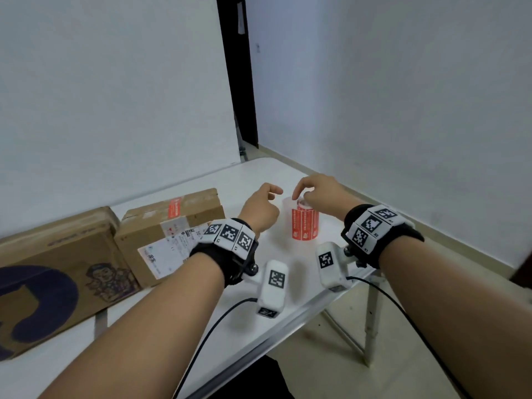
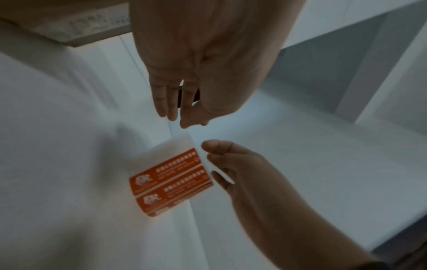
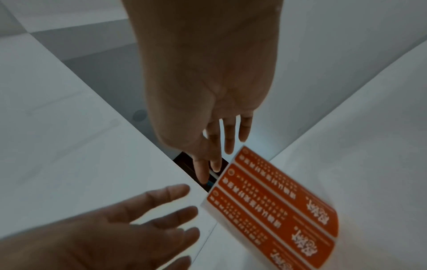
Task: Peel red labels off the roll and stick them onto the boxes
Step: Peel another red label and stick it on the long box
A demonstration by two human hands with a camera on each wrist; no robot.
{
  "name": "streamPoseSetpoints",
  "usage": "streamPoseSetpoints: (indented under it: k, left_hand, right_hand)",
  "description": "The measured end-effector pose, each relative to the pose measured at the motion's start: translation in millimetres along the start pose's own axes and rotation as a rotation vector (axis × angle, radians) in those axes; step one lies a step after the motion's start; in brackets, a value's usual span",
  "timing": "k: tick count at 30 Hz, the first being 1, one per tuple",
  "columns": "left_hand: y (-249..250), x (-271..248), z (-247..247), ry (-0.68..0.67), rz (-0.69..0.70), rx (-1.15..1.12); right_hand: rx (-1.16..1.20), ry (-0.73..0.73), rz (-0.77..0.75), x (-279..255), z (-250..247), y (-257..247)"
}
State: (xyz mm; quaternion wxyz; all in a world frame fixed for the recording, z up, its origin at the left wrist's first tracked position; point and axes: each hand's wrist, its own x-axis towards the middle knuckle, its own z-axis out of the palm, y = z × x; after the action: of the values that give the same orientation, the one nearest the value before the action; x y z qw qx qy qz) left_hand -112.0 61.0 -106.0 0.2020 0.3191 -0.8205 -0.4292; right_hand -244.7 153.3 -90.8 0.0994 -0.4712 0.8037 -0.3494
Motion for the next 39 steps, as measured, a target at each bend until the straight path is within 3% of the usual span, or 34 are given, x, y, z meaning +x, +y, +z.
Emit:
streamPoseSetpoints:
  k: [4,9,16,22,27,39]
  left_hand:
    - [-7,8,1,-0.054,0.133,0.317]
    - [-4,20,6,0.017,0.168,0.408]
    - [-1,22,4,0.122,0.217,0.321]
    - [-9,10,4,0.251,0.193,0.159]
    - [-10,4,12,0.181,0.128,0.027]
    - [-12,2,26,0.265,0.111,-0.026]
  right_hand:
    - [-0.102,-0.083,0.003,5,-3,-2]
    - [-0.27,-0.177,0.024,11,-1,-8]
    - [-0.246,-0.205,0.029,12,-3,-14]
    - [0.033,-0.137,0.218,16,3,-8]
    - [0.15,-0.085,0.295,12,6,-8]
    - [0.263,-0.075,0.339,6,10,-18]
